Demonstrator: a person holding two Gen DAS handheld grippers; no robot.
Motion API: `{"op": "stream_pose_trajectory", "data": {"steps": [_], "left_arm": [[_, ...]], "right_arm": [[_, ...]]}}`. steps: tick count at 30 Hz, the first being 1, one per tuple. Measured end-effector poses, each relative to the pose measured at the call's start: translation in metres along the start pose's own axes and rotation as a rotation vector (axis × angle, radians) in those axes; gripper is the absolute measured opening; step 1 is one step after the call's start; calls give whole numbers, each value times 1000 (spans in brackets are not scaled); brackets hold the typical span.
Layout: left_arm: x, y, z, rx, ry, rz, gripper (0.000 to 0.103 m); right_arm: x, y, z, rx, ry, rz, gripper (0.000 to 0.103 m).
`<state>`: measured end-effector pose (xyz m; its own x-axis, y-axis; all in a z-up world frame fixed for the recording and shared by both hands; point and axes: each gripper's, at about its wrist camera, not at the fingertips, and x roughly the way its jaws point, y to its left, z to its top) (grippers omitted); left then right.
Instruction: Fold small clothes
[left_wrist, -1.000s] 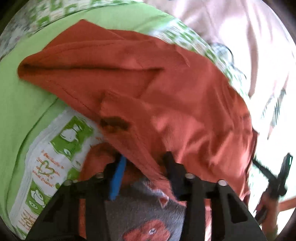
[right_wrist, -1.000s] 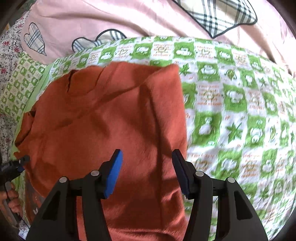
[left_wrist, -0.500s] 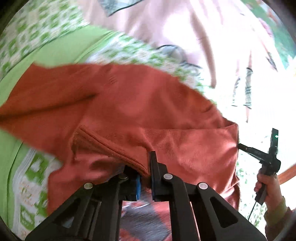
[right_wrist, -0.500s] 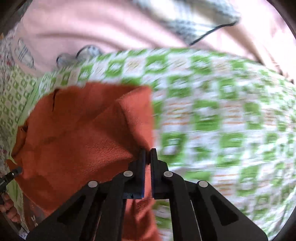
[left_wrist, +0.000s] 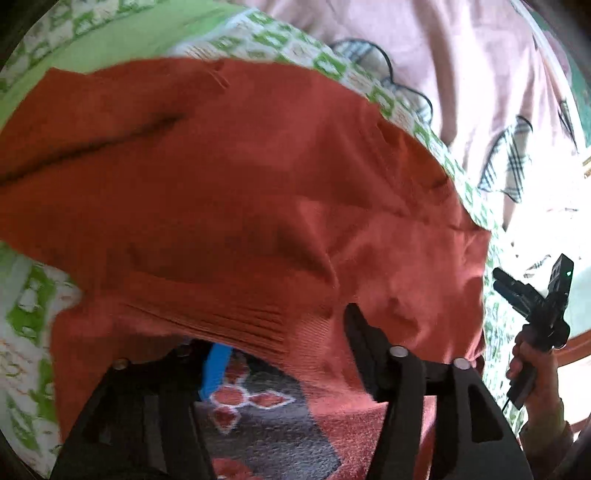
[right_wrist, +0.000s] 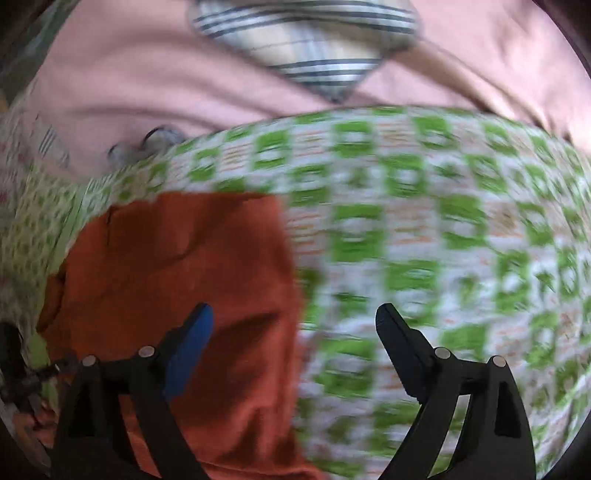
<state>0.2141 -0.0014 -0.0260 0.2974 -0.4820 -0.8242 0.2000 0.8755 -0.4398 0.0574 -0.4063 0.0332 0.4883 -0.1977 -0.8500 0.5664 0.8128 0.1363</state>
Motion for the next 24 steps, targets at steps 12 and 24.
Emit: {"op": "stream_pose_trajectory", "data": {"steps": [12, 24], "left_arm": [[-5, 21, 13, -67, -52, -18, 36], [5, 14, 21, 145, -58, 96, 19]], "right_arm": [[9, -3, 6, 54, 8, 33, 12], [10, -39, -3, 113, 17, -25, 14]]}}
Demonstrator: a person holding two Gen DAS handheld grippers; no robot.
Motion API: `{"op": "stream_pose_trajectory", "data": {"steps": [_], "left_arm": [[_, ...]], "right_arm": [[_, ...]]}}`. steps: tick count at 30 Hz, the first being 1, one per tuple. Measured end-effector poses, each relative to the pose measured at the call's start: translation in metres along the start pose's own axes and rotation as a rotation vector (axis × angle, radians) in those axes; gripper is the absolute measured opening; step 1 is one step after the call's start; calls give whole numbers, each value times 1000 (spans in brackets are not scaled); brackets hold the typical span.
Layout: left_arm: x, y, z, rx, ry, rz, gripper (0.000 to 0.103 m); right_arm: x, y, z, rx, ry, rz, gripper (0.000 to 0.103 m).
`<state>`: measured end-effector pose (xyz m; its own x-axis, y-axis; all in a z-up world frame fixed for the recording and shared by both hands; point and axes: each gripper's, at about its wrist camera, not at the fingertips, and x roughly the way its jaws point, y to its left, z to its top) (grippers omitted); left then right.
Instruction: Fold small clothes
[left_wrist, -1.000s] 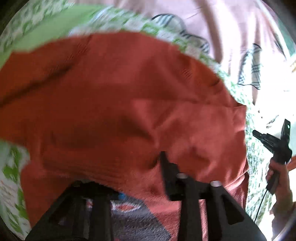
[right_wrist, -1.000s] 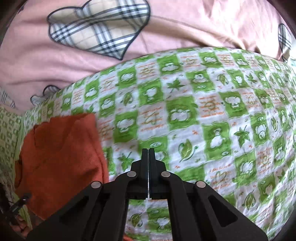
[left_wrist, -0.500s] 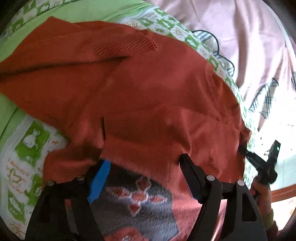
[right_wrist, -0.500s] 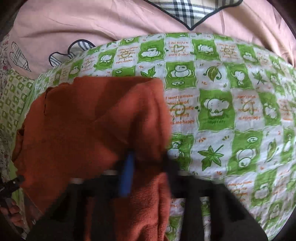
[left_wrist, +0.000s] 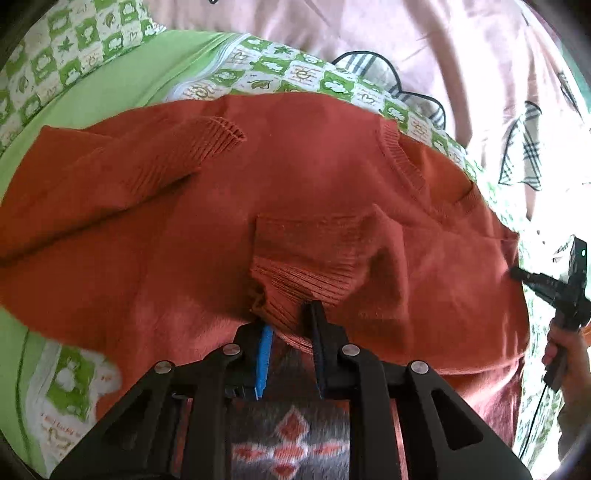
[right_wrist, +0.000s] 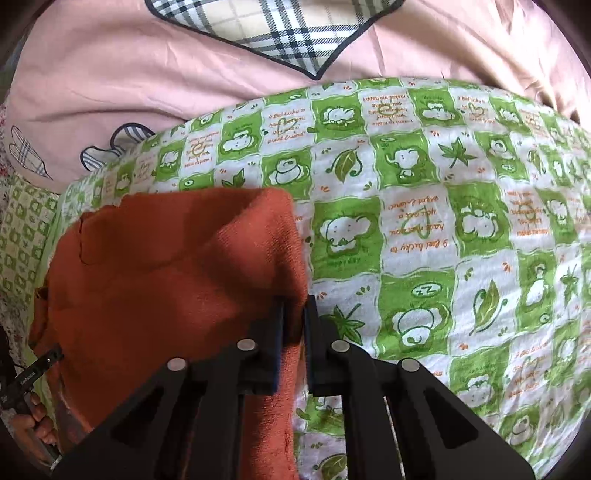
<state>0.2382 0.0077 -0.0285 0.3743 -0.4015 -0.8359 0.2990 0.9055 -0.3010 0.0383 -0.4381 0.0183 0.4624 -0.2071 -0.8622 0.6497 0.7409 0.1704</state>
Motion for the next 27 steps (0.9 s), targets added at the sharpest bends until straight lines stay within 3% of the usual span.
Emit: {"op": "stream_pose_trajectory", "data": {"steps": [4, 7, 8, 9, 10, 11, 12, 13, 14, 16, 18, 19, 22, 25, 27], "left_arm": [[-12, 5, -16, -28, 43, -34, 20], [-7, 18, -17, -123, 83, -99, 46], [-6, 19, -14, -143, 84, -99, 57], [-4, 20, -12, -166, 82, -105, 61], [1, 18, -8, -179, 67, -110, 60], [3, 16, -4, -163, 52, -93, 52], [4, 12, -2, -143, 51, -68, 25], [5, 9, 0, -117, 56, -43, 13], [3, 9, 1, -107, 48, -43, 10], [-5, 10, -2, -78, 21, -13, 8], [-5, 15, -8, -55, 33, 15, 8], [-3, 18, -11, -54, 42, 19, 7], [-9, 23, -15, -52, 46, 3, 8], [-27, 24, -13, -26, 35, 2, 16], [-40, 26, -11, -6, 21, 21, 36]], "right_arm": [[-24, 11, -9, 2, -57, 9, 20], [-35, 30, -25, -24, -56, 79, 33], [-35, 38, -30, -46, -45, 93, 34], [-32, 46, -34, -68, -28, 105, 34], [-27, 55, -40, -92, -6, 118, 34], [-21, 62, -45, -108, 18, 129, 34], [-14, 67, -50, -116, 39, 127, 34], [-7, 71, -55, -118, 69, 113, 35], [-1, 72, -60, -111, 93, 104, 35], [0, 75, -69, -101, 102, 115, 35], [3, 80, -76, -126, 118, 108, 43], [11, 83, -82, -144, 156, 108, 52], [20, 91, -86, -173, 178, 81, 56], [11, 97, -81, -136, 146, 119, 57], [5, 103, -80, -142, 127, 129, 57]]}}
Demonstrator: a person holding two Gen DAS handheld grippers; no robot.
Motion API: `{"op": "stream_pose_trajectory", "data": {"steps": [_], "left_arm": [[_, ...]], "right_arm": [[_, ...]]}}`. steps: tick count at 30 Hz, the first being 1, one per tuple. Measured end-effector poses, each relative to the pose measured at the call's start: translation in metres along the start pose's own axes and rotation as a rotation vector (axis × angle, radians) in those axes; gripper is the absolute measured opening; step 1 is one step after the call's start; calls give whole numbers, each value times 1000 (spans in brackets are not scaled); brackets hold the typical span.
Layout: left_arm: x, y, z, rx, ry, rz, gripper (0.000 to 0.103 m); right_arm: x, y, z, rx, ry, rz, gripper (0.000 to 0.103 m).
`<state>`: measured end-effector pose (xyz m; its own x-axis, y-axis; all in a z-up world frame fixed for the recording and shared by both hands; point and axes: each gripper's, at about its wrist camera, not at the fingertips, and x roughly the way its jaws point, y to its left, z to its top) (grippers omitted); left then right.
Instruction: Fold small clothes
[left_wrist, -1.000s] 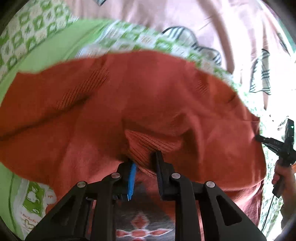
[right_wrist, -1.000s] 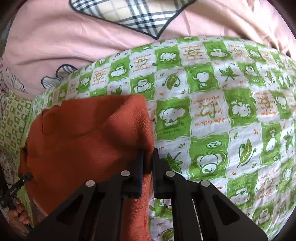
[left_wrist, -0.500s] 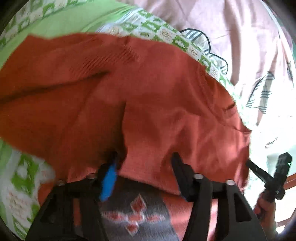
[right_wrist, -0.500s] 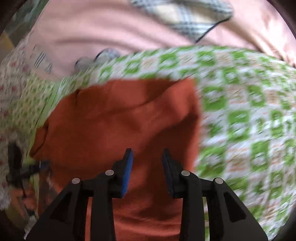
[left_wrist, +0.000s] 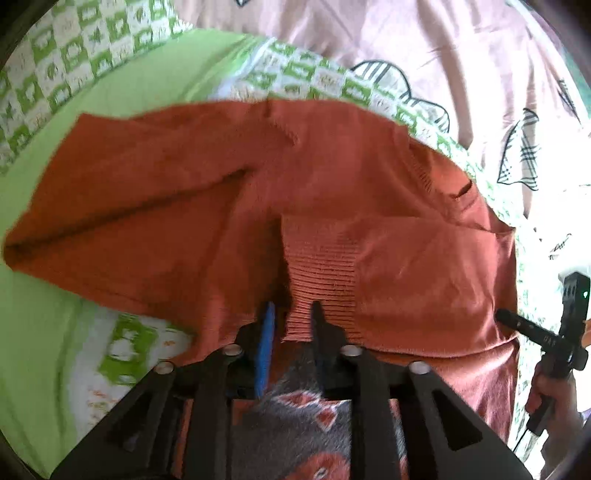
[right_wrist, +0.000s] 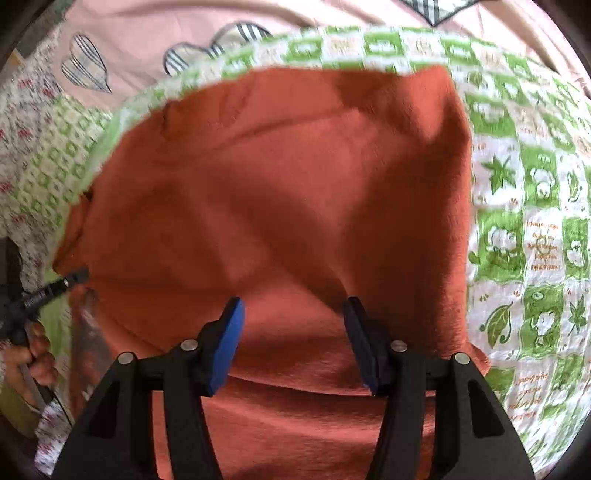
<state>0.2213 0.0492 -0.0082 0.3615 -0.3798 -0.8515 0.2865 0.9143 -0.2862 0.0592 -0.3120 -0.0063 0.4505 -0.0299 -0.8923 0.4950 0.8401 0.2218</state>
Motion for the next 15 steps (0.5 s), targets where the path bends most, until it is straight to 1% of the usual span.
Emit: {"op": "stream_pose_trajectory", "data": {"steps": [1, 3, 4, 6, 7, 8, 10, 11, 13, 14, 15], "left_arm": [[-6, 2, 1, 8, -8, 15, 42], [-17, 8, 5, 13, -28, 30, 60], [-22, 12, 9, 11, -38, 41, 63], [-32, 22, 20, 3, -68, 53, 74], [-36, 30, 26, 5, -81, 60, 76], [-38, 36, 35, 16, -88, 87, 81], [-40, 47, 54, 54, -103, 125, 81], [-39, 53, 60, 69, -101, 128, 84], [-27, 66, 73, 94, -63, 119, 86], [-14, 76, 80, 115, -19, 117, 86], [-5, 85, 83, 130, 9, 137, 86]], "right_arm": [[-3, 6, 0, -10, -4, 8, 57], [-5, 14, -2, -17, -4, 28, 57], [-7, 16, -5, -20, -3, 35, 57], [-7, 24, -7, -29, 0, 46, 58], [-9, 27, -10, -35, 5, 58, 58], [-8, 30, -11, -38, 9, 66, 59], [-6, 38, -16, -44, 18, 75, 60], [-5, 41, -18, -45, 21, 76, 60], [-4, 45, -22, -43, 27, 74, 61], [-3, 47, -23, -41, 29, 73, 61], [-2, 49, -26, -35, 34, 74, 62]]}}
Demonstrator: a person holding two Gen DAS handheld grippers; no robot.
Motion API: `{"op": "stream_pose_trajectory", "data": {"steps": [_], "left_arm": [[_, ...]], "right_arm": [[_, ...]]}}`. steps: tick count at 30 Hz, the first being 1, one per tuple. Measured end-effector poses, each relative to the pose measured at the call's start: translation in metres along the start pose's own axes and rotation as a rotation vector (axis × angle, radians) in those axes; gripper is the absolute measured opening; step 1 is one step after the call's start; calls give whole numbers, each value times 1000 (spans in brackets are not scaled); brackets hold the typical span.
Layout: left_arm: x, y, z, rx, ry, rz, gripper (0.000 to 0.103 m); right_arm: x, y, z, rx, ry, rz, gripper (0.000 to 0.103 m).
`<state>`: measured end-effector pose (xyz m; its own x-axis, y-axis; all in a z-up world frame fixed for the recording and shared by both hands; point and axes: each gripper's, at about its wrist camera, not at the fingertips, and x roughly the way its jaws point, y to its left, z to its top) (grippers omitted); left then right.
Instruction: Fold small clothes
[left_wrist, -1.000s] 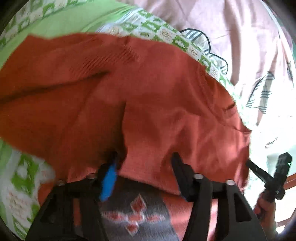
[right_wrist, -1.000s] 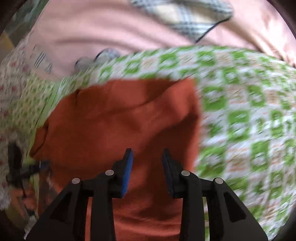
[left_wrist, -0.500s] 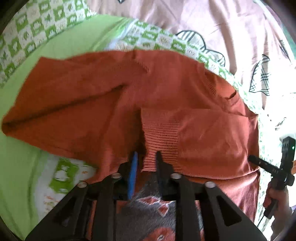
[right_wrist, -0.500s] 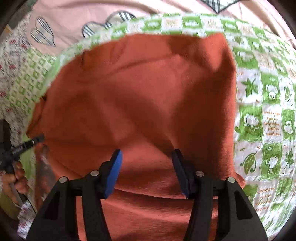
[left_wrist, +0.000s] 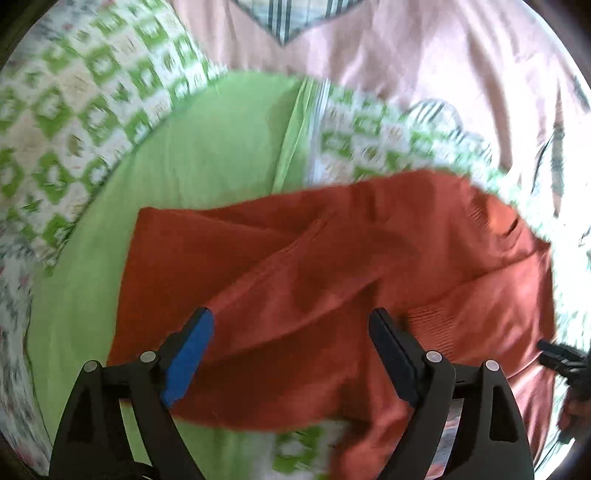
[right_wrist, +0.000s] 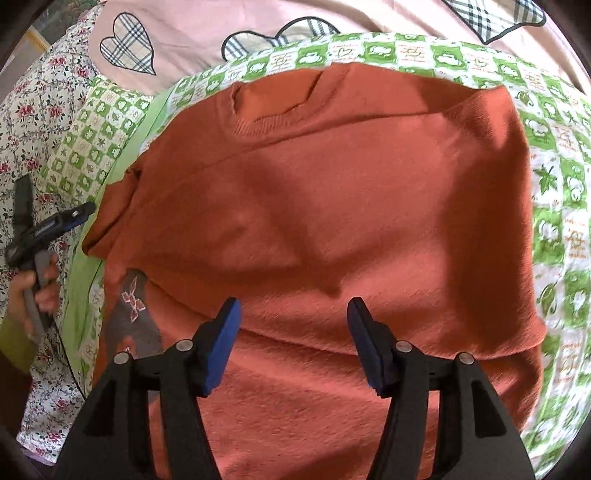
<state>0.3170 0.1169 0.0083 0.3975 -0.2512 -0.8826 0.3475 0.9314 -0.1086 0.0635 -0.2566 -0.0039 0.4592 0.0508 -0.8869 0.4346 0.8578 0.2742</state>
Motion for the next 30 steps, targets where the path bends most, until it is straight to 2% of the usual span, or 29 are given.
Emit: {"op": "stream_pose_trajectory", "data": {"steps": [2, 5, 7, 8, 9, 10, 11, 12, 17, 21, 24, 30], "left_arm": [[18, 7, 3, 26, 40, 30, 86], [34, 16, 6, 54, 74, -28, 87], [41, 11, 6, 121, 81, -16, 85], [41, 8, 5, 151, 66, -11, 76], [40, 5, 4, 162, 56, -21, 55], [36, 2, 2, 161, 43, -53, 43], [33, 1, 2, 147, 38, -78, 17], [29, -1, 2, 126, 34, -106, 10], [-21, -24, -10, -3, -103, -204, 7], [-52, -68, -15, -67, -192, -275, 7], [-64, -126, -18, -54, -242, -314, 7], [-47, -238, -30, 29, -231, -364, 7]], "right_arm": [[3, 4, -4, 2, 12, -4, 62], [3, 11, -10, -2, 17, -19, 62], [2, 14, -13, 10, 19, -19, 62], [2, 14, -14, 16, 18, -20, 62], [1, 15, -15, 23, 16, -19, 62], [-2, 15, -17, 39, 10, -12, 62], [-3, 15, -18, 49, 5, -8, 62], [-6, 14, -20, 56, -2, -8, 62], [-15, 11, -21, 47, -24, 0, 62], [-25, -1, -22, 62, -51, 30, 62], [-40, -14, -27, 56, -70, 47, 62], [-74, -48, -37, 47, -97, 34, 62]]}}
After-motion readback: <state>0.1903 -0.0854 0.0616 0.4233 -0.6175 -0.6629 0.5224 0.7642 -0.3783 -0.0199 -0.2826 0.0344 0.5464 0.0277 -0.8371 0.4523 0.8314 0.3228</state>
